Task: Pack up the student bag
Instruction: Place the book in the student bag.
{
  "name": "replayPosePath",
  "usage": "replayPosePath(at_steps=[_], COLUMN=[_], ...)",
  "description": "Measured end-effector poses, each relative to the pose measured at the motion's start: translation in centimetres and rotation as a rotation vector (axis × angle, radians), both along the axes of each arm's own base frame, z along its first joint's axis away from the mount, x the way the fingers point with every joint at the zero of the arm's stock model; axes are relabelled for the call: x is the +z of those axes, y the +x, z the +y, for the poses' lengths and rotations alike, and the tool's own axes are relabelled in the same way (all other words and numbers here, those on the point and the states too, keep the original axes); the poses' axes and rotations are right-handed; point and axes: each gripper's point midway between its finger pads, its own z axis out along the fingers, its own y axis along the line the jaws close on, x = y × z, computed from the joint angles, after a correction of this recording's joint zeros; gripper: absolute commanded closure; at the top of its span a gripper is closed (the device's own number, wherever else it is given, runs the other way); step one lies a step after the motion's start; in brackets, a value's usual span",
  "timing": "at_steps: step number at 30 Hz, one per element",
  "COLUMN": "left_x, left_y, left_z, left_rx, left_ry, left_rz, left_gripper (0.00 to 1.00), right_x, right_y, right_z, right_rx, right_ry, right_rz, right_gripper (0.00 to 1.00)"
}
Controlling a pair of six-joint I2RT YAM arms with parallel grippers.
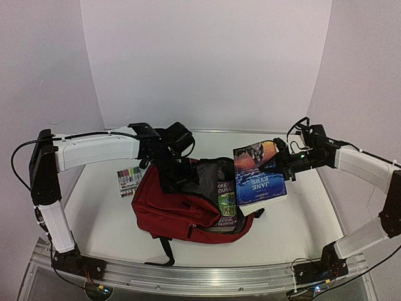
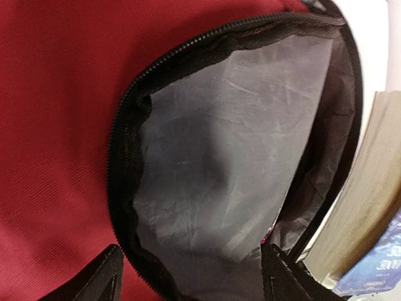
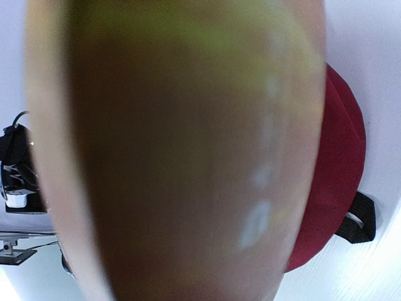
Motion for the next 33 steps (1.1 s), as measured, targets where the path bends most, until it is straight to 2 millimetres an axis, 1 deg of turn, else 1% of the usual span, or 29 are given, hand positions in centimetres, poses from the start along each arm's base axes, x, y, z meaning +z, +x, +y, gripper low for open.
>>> replayPosePath(at_steps=[4, 6, 8, 9, 11, 13, 14, 18, 22, 25, 27, 31, 33], left_x=[-1.6, -2.5, -2.6, -2.5, -2.2, -1.9, -1.7, -0.9, 0.2, 2.1, 3.6, 7.0, 8.1], left_y=[-0.1, -0.1, 0.1, 0.2, 0.5, 0.7, 0.8, 1.3, 2.6, 4.1, 4.8, 5.5, 5.6], left_z=[-0.6, -0.8, -1.4, -1.6, -2.0, -2.2, -2.2, -1.9, -0.8, 0.6, 1.6, 3.1, 3.5], left_rx=[-0.007, -0.013, -0.020, -0.024, -0.025, -0.031, -0.029, -0.023, 0.000, 0.037, 0.058, 0.095, 0.104], left_ry=[0.008, 0.017, 0.014, 0.010, -0.001, -0.006, -0.006, -0.005, 0.024, 0.036, 0.031, -0.010, -0.023], left_rz=[0.040, 0.065, 0.076, 0.077, 0.072, 0.065, 0.064, 0.055, 0.021, -0.037, -0.077, -0.149, -0.172], left_gripper=[0.34, 0.42, 0.55, 0.64, 0.78, 0.95, 0.99, 1.00, 1.00, 1.00, 1.00, 1.00, 1.00], right_x=[0.1, 0.1, 0.1, 0.1, 0.1, 0.1, 0.0, 0.0, 0.2, 0.7, 1.2, 2.1, 1.9], right_y=[0.3, 0.4, 0.5, 0.6, 0.7, 0.8, 0.8, 1.0, 1.4, 1.9, 2.3, 2.2, 2.0], right_z=[0.1, 0.1, 0.1, 0.1, 0.2, 0.2, 0.2, 0.2, 0.3, 0.8, 1.4, 3.7, 4.9], right_rx=[-0.007, -0.011, -0.015, -0.016, -0.019, -0.023, -0.024, -0.029, -0.043, -0.063, -0.073, -0.050, -0.034], right_ry=[0.005, 0.008, 0.011, 0.012, 0.014, 0.015, 0.016, 0.019, 0.030, 0.056, 0.080, 0.130, 0.153], right_rz=[0.002, 0.004, 0.005, 0.007, 0.011, 0.014, 0.016, 0.020, 0.025, 0.030, 0.022, 0.007, 0.004], right_gripper=[1.00, 1.00, 1.00, 1.00, 1.00, 1.00, 1.00, 1.00, 1.00, 1.00, 1.00, 1.00, 1.00])
